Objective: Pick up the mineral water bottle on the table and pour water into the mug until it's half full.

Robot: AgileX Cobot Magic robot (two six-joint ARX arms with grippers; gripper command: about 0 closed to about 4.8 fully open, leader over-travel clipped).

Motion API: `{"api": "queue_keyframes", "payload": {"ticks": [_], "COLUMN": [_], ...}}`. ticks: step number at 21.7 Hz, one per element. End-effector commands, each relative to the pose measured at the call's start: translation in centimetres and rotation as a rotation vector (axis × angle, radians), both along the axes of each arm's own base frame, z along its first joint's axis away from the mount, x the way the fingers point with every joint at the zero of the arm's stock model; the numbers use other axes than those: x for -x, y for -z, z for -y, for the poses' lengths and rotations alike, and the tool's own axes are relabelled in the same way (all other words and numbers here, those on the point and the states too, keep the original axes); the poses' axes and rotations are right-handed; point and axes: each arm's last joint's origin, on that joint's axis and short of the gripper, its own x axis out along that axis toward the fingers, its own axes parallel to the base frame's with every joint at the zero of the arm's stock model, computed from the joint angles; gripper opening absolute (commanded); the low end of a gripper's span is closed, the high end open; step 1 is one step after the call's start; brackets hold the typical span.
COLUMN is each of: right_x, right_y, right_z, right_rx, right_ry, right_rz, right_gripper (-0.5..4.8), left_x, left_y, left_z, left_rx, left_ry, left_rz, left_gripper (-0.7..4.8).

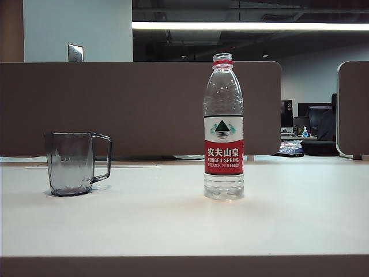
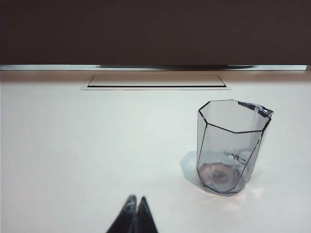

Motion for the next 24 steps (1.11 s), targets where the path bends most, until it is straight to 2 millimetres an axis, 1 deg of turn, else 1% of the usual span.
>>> {"api": "queue_keyframes", "payload": {"ticks": [1,13,16,19,21,22,24], "right_x": [0.0,0.0,0.0,0.0,0.0,0.0,0.1], "right_y": [0.0,0.0,0.0,-0.1,-0.3,-0.4,-0.5], "right_z": [0.0,0.0,0.0,0.0,0.0,-0.2,-0.5], "right_rx": [0.002,0.002,-0.013,-0.099,-0.243,-0.327,-0.380], "right_ry": [0.001,0.001,-0.001,-0.013,-0.038,-0.095,-0.228], "right_rz": [0.014,0.015,0.014,0.018,0.036,0.034,0.016], "right_gripper": [-0.05,-0.05,-0.05,-0.05,-0.05,-0.05,-0.05], "left_x": [0.0,0.0,-0.1,-0.2,-0.3,-0.3,-0.1], "left_y": [-0.2,-0.2,0.0,0.3,0.5,0.7,0.8], "left_z": [0.0,0.0,0.4,1.1,1.8,2.2,3.0], "left_rx": [0.000,0.000,-0.001,-0.004,-0.009,-0.013,-0.019], "left_ry": [0.003,0.006,0.044,0.107,0.175,0.218,0.292], "left_rz": [0.009,0.008,-0.011,-0.043,-0.079,-0.096,-0.108], "left_gripper": [-0.05,-0.05,-0.05,-0.05,-0.05,-0.05,-0.05]}}
